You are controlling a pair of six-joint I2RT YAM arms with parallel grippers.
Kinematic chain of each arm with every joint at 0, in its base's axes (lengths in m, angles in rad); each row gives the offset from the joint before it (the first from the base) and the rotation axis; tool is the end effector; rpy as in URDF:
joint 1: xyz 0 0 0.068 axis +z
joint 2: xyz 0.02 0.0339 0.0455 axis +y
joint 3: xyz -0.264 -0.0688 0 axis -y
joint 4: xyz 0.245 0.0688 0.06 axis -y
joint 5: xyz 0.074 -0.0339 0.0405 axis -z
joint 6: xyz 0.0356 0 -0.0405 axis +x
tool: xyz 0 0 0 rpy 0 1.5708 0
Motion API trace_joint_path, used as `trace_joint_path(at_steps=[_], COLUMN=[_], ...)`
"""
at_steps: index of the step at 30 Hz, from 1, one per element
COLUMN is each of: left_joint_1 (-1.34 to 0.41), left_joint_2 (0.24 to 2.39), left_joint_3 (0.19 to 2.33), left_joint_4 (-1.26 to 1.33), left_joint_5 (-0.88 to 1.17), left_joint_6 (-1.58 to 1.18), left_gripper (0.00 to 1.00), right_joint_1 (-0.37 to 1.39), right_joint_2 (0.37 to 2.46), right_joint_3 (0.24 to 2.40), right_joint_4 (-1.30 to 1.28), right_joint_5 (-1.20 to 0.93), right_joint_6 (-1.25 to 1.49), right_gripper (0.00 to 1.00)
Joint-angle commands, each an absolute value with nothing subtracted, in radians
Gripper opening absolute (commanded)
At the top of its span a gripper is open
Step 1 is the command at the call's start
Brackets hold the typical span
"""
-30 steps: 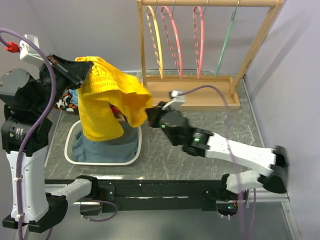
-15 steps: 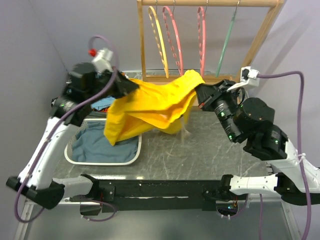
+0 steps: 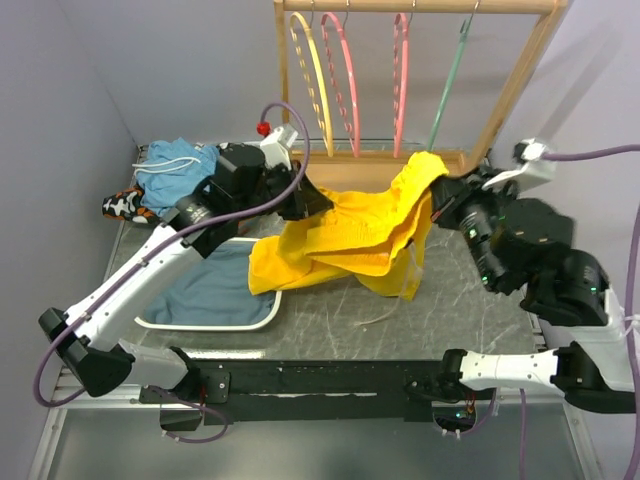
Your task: Place the shorts on the hanger
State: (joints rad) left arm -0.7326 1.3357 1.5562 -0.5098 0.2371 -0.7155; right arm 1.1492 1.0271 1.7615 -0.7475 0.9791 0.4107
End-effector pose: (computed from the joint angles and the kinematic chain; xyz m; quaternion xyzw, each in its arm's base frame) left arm 0.2089 -0.1992 0.4514 0.0775 0.7954 -0.4642 0.3819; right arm 0.0756 0.0964 0.5469 0.0814 0.7050 0.1980 0.6761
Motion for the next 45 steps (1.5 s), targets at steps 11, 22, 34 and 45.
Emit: trace_joint_path(at_steps=[11, 22, 34, 45], left_joint_1=[-0.726, -0.756, -1.06, -1.173], left_joint_2=[1.42, 1.322, 1.235, 1.459], left_joint_3=[1.138, 1.089, 0.873, 0.905], left_joint_4=[-0.29, -0.382, -0.448, -0.393], left_joint_5=[0.091, 0.003, -0.36, -0.471], left_joint_6=[-0.721, -0.672, -0.839, -0.836], left_gripper=[0.34, 0.65, 0.59, 0.61], right_joint_1=[0.769, 0.661, 0.525, 0.469], right_joint_2=[1.025, 1.069, 1.057, 1.057], right_joint_3=[1.025, 0.888, 0.848, 0.899], right_joint_4=[-0.658, -0.588, -0.561, -0.574], right_joint_5=[0.577, 0.523, 0.466, 0.423], right_joint_6=[0.641, 0.65, 0.627, 0.601], right_gripper=[0.0, 0.05, 0.13, 0.14])
